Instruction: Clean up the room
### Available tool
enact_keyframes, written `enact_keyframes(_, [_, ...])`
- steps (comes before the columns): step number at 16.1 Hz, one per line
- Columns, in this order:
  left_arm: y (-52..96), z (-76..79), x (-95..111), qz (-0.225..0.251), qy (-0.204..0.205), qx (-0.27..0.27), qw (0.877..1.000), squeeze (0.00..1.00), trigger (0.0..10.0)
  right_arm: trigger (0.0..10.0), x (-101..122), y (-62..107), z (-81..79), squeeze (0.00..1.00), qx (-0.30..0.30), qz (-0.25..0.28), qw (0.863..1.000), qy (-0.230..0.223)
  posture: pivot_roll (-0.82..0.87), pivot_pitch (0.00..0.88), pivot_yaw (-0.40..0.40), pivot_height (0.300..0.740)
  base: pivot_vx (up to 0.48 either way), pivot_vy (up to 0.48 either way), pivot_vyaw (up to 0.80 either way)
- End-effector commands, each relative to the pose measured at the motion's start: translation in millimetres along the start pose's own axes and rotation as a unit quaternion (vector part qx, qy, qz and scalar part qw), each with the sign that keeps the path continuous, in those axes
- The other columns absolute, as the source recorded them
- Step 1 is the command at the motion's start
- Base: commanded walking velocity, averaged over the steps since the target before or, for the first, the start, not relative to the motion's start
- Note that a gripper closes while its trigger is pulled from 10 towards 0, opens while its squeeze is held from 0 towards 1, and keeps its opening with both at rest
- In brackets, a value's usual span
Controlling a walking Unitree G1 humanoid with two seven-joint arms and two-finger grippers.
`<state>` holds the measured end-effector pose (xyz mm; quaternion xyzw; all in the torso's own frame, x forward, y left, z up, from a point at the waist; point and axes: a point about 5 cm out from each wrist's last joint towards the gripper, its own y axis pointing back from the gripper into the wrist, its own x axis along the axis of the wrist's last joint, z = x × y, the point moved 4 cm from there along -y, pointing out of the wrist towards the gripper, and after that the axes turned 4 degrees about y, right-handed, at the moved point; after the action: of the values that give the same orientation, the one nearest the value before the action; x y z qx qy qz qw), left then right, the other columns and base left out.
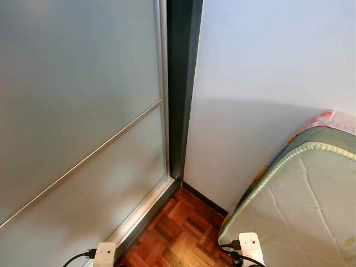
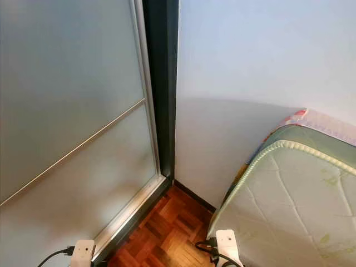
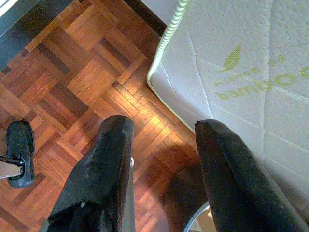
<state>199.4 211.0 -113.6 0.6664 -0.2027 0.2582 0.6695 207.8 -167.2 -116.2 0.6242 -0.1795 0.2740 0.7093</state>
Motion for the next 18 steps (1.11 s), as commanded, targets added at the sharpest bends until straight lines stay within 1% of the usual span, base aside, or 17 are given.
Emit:
enact_keyframes(1, [-9.7, 6.9, 28.2, -0.024, -0.018, 0.004, 1.0, 0.0, 10.0, 10.0, 2.8, -2.1, 25.9, 0.0, 0.042, -0.012, 0.989, -0.144, 0.02, 0.0, -0.046, 0.74, 0.0, 0.0, 0.0])
enact_keyframes(17, [-9.7, 6.9, 28.2, -0.024, -0.018, 0.004, 1.0, 0.0, 10.0, 10.0, 2.8, -2.1, 25.9, 0.0, 0.042, -0.012, 0.989, -0.144, 0.02, 0.0, -0.046, 0.74, 0.0, 0.0, 0.0])
enact_keyframes(18, [-9.4, 6.0, 28.3, -0.018, -0.016, 0.006, 1.0, 0.0, 10.0, 10.0, 1.6, -1.8, 24.1, 0.0, 0.046, -0.013, 0.988, -0.146, 0.02, 0.0, -0.032, 0.74, 0.0, 0.0, 0.0])
